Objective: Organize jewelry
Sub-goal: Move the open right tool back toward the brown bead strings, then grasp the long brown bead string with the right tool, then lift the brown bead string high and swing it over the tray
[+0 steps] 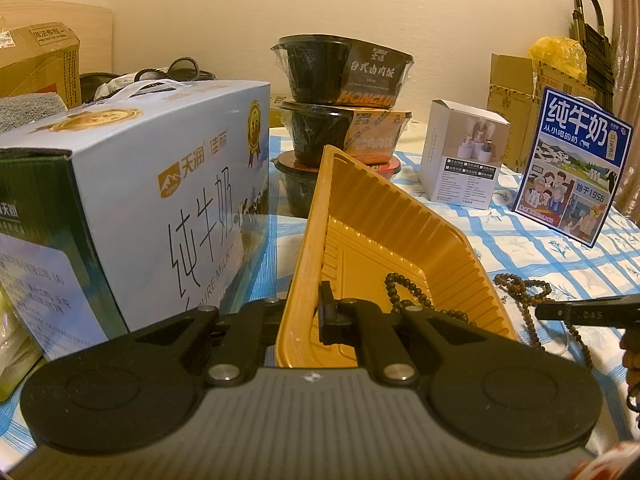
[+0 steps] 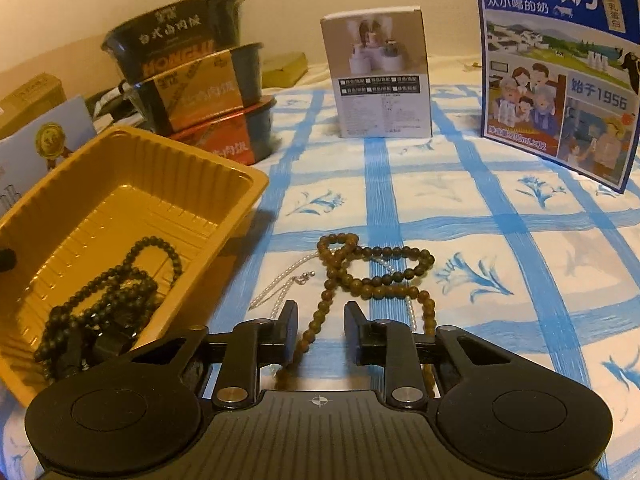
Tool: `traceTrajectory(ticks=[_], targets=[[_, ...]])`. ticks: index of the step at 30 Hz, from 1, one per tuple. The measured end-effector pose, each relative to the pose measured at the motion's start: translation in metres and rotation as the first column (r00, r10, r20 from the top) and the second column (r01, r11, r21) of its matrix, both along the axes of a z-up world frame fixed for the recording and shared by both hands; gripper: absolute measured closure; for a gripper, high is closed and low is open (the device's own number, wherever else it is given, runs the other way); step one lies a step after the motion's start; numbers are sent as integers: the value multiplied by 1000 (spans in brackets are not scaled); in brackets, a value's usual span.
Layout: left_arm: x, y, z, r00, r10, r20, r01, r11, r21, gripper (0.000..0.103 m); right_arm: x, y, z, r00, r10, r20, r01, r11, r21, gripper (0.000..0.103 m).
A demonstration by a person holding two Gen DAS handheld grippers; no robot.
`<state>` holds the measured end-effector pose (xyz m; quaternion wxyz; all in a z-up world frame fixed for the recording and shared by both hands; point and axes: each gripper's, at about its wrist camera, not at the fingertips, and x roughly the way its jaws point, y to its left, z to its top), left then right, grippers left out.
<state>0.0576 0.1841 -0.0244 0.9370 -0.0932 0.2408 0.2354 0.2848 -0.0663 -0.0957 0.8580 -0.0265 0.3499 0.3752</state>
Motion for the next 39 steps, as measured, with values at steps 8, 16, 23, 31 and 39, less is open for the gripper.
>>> traceTrajectory(ticks=[8,16,23,31,39], targets=[[0,0,0,1000,0,-1,0,1000,1,97,13,18,-9,1000,-2,-16,1,999,-43,82],[1,-1,0,1000,-1,-1,1,1000,0,97,19,29,-11,1000,-4,-11,4,998,-57,82],[1,-1,-1,1000,2,0,-2,1000,-2,97,14,18,-7,1000,-17,8,17,1000,-21,96],[2,-2,-1,1000,6,3,-6,1000,-7,97,8,-37,41,995,-94,-34,99,977,188,96],[-1,-2,-1,1000,8,5,-8,1000,-11,97,-6,-91,107,986,-166,-21,166,950,265,96]])
